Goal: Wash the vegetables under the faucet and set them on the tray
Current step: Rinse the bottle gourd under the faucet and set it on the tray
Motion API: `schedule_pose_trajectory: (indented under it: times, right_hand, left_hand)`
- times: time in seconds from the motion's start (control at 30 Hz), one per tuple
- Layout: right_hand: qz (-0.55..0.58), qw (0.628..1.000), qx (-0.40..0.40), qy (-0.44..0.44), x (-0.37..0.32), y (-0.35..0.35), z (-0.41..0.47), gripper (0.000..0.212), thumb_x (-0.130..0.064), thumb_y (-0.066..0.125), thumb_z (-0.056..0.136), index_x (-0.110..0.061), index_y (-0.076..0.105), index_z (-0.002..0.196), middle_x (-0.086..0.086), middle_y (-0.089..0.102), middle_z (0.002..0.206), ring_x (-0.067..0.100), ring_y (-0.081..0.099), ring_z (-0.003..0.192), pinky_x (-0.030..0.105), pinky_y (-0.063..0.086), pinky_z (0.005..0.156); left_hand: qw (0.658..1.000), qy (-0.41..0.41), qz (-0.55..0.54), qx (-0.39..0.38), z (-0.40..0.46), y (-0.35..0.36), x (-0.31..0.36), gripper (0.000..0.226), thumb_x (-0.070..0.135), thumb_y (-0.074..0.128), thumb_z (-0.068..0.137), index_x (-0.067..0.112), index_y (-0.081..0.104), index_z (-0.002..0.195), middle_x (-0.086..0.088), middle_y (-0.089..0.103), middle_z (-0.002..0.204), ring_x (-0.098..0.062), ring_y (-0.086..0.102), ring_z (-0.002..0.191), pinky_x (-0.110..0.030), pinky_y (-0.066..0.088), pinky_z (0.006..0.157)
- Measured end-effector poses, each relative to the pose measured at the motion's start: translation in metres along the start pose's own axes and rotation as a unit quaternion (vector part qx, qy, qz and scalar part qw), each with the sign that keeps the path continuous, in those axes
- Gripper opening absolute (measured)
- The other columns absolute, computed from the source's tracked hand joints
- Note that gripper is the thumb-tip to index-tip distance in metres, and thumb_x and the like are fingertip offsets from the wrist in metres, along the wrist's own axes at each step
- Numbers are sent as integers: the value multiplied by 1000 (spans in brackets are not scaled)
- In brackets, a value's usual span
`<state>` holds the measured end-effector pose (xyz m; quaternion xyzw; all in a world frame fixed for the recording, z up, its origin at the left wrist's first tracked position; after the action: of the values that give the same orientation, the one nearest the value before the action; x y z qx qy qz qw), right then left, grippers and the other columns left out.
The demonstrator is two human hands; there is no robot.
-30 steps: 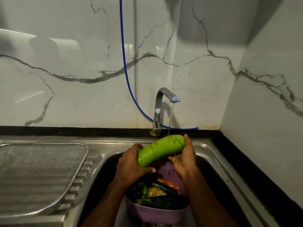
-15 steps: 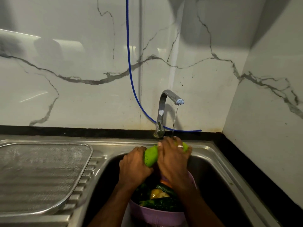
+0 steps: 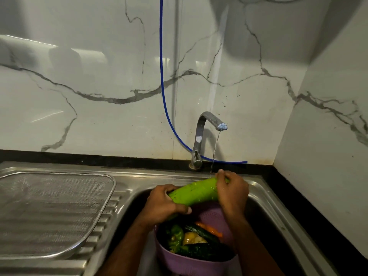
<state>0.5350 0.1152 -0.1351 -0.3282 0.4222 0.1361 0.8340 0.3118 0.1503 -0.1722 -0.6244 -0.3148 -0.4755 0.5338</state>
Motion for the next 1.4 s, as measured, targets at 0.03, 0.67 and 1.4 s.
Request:
schedule_pose_trajectory:
  times: [0.03, 0.67, 1.4]
  right_hand:
    - [95, 994, -15, 60, 10, 3, 4, 26, -35, 61, 101, -20, 80, 92, 5, 73, 90, 23, 65, 88, 26, 42, 73]
    - [621, 720, -163, 263, -8, 45, -14, 85, -80, 57, 74, -9, 72, 119, 14, 75, 101, 27, 73, 79, 45, 57, 80]
    - [324, 930, -111, 133, 3, 64, -43, 123, -9, 99, 60, -31, 26, 157, -2, 54, 140, 23, 60, 120, 45, 52, 102]
  left_hand:
    - [999, -10, -31, -16, -2, 1, -1, 66, 37, 95, 35, 21, 77, 96, -2, 77, 92, -20, 73, 85, -45, 62, 80]
    - [823, -304, -392, -276, -29, 46, -13, 77, 69, 55, 84, -4, 72, 101, -25, 66, 83, -34, 68, 58, -33, 58, 47]
    - [973, -13, 224, -48, -12, 32, 8, 87, 64, 65, 42, 37, 57, 125, 6, 69, 115, -20, 67, 102, -37, 56, 89]
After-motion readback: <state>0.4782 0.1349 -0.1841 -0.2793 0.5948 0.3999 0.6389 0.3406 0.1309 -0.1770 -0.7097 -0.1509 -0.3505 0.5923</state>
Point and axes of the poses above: each hand's wrist, its own z-axis towards the middle knuckle, its own y-axis out of the palm, x = y × z, the point moved 6 cm from there along z, towards the middle knuckle
